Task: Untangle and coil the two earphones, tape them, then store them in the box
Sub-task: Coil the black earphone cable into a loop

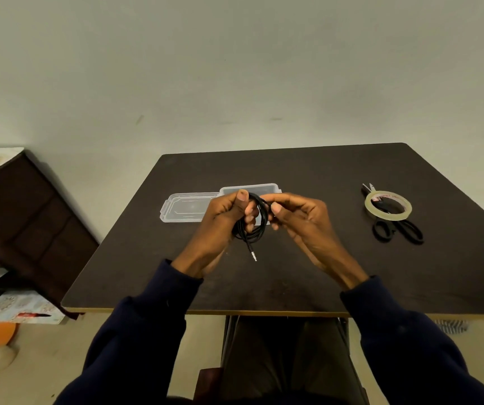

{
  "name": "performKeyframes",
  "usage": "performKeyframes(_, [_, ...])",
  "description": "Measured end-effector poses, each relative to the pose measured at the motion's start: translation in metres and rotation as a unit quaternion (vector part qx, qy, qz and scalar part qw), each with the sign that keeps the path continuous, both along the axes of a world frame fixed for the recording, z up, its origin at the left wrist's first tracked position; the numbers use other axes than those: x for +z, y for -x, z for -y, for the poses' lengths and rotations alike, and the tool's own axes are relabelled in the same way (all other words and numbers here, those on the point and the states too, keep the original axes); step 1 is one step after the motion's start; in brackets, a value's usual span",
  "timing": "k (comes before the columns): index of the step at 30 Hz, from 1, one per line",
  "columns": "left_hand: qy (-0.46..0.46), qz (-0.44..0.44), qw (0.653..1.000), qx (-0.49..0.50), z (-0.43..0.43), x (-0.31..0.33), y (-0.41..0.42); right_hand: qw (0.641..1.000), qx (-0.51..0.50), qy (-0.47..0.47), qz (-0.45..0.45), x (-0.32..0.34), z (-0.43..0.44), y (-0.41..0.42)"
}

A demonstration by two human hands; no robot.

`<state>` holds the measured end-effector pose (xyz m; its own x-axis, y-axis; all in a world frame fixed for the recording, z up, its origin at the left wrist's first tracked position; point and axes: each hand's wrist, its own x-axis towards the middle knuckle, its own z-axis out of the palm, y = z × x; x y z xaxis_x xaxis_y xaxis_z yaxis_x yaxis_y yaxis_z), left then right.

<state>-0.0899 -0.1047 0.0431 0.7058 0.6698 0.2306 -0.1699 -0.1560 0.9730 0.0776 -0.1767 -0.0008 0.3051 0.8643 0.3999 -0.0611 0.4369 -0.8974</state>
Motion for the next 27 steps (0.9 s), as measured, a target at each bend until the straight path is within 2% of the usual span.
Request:
performKeyframes(2, [0.001,-0.001,1.000,-0.003,0.002,0.005,-0.003,0.999,-0.039,0.003,-0.017,-0.002,-0.001,0.010])
performKeyframes(5, [-0.044,-0.024,0.998,0.027,0.003,0.008,-0.007,0.995,-0.092,0.016,-0.018,-0.006,0.000,0.024])
performKeyframes(10, [-0.072,-0.061,0.990,0.101,0.002,0.004,-0.011,0.993,-0.111,0.042,-0.019,-0.006,0.005,0.038])
performKeyframes(14, [-0.051,-0.071,0.990,0.107,0.001,-0.001,-0.013,0.987,-0.080,0.051,-0.127,0.001,0.008,0.042])
performKeyframes(15, [-0.045,-0.069,0.991,0.106,0.001,-0.001,-0.013,0.988,-0.083,0.050,-0.118,0.003,0.010,0.041])
performKeyframes(18, [-0.043,-0.075,0.991,0.100,0.001,-0.002,-0.013,0.990,-0.120,0.068,-0.005,0.006,0.014,0.038])
performKeyframes(19, [-0.046,-0.082,0.990,0.101,0.002,-0.003,-0.013,0.989,-0.128,0.078,-0.005,0.006,0.014,0.037])
performKeyframes(22, [-0.073,-0.100,0.986,0.113,0.003,-0.006,-0.012,0.985,-0.138,0.097,-0.048,0.007,0.014,0.033])
performKeyframes(27, [-0.064,-0.110,0.985,0.117,0.000,-0.012,-0.010,0.981,-0.089,0.126,-0.120,0.010,0.017,0.029])
